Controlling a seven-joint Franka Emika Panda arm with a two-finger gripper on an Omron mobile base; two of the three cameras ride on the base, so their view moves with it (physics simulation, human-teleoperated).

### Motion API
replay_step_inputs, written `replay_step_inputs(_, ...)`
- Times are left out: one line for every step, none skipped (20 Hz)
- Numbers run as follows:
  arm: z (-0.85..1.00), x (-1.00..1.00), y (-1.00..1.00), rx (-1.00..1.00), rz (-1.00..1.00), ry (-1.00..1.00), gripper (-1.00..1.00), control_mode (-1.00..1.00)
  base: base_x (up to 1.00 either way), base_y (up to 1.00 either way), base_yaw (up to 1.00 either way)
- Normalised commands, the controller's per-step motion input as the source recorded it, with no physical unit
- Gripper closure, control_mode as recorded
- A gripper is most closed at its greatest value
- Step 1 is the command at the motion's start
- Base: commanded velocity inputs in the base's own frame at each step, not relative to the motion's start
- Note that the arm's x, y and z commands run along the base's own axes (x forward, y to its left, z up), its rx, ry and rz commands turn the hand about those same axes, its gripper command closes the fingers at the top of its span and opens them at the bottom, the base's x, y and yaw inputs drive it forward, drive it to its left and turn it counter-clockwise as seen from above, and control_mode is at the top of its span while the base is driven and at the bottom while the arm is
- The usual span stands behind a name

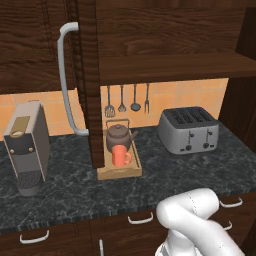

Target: Pick the kettle from the counter and place it on the tray. Then pick the mug from the cabinet and place it on the tray. Then close the cabinet doors.

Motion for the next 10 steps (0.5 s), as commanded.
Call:
replay_step_inputs(0.03, 0.63, 0.58, -0.21, 0.01, 0.45, -1.00, -1.00, 0.00, 0.00, 0.00)
replay_step_inputs(0.00, 0.65, 0.52, -0.21, 0.01, 0.47, -1.00, -1.00, 0.00, 0.00, 0.00)
replay_step_inputs(0.06, 0.66, 0.48, -0.18, 0.02, 0.45, -1.00, -1.00, 0.00, 0.00, 0.00)
replay_step_inputs(0.00, 0.73, 0.63, -0.19, 0.03, 0.49, -1.00, -1.00, 0.00, 0.00, 0.00)
replay_step_inputs(0.00, 0.73, 0.52, -0.19, 0.03, 0.49, -1.00, -1.00, 0.00, 0.00, 0.00)
replay_step_inputs(0.00, 0.75, 0.46, -0.15, 0.05, 0.49, -1.00, -1.00, 0.00, 0.00, 0.00)
replay_step_inputs(0.00, 0.82, 0.63, -0.16, 0.05, 0.49, -1.00, -1.00, 0.00, 0.00, 0.00)
replay_step_inputs(0.00, 0.80, 0.50, -0.14, 0.04, 0.46, -1.00, -1.00, 0.00, 0.00, 0.00)
replay_step_inputs(0.00, 0.81, 0.52, -0.09, 0.04, 0.38, -1.00, -1.00, 0.00, 0.00, 0.00)
replay_step_inputs(-0.01, 0.84, 0.60, -0.09, 0.01, 0.35, -1.00, -1.00, 0.00, 0.00, 0.00)
